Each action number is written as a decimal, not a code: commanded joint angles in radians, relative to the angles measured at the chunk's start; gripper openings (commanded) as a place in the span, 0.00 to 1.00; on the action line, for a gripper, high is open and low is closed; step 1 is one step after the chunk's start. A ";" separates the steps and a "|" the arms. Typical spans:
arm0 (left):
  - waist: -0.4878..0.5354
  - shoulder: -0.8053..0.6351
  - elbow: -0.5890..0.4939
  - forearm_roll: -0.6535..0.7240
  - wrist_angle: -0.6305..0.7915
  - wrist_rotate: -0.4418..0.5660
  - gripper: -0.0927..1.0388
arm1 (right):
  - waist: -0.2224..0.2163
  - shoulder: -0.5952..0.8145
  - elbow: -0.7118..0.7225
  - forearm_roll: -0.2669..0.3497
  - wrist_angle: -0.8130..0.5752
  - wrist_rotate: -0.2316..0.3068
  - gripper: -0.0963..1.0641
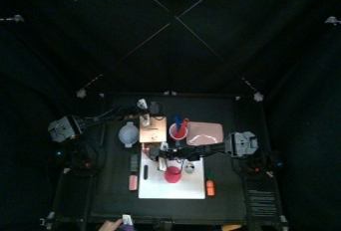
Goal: Get the cutter from the drawer then cut the dough then place the extra dough in the bowl
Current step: Shut the drawer
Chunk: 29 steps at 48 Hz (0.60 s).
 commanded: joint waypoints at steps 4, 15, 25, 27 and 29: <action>-0.002 -0.015 -0.015 0.011 -0.002 0.002 0.47 | -0.031 -0.020 -0.031 -0.009 -0.003 0.000 0.30; -0.002 -0.012 -0.020 0.015 0.000 0.002 0.47 | -0.051 -0.011 -0.041 -0.021 -0.003 -0.002 0.30; -0.002 -0.012 -0.014 0.011 -0.002 0.002 0.47 | -0.061 -0.011 -0.046 -0.028 -0.002 -0.002 0.30; -0.003 -0.012 -0.012 0.009 -0.002 0.002 0.47 | -0.063 -0.011 -0.044 -0.031 0.002 0.000 0.30; -0.005 -0.012 -0.011 0.008 -0.002 0.002 0.47 | -0.063 -0.012 -0.046 -0.031 0.006 -0.002 0.30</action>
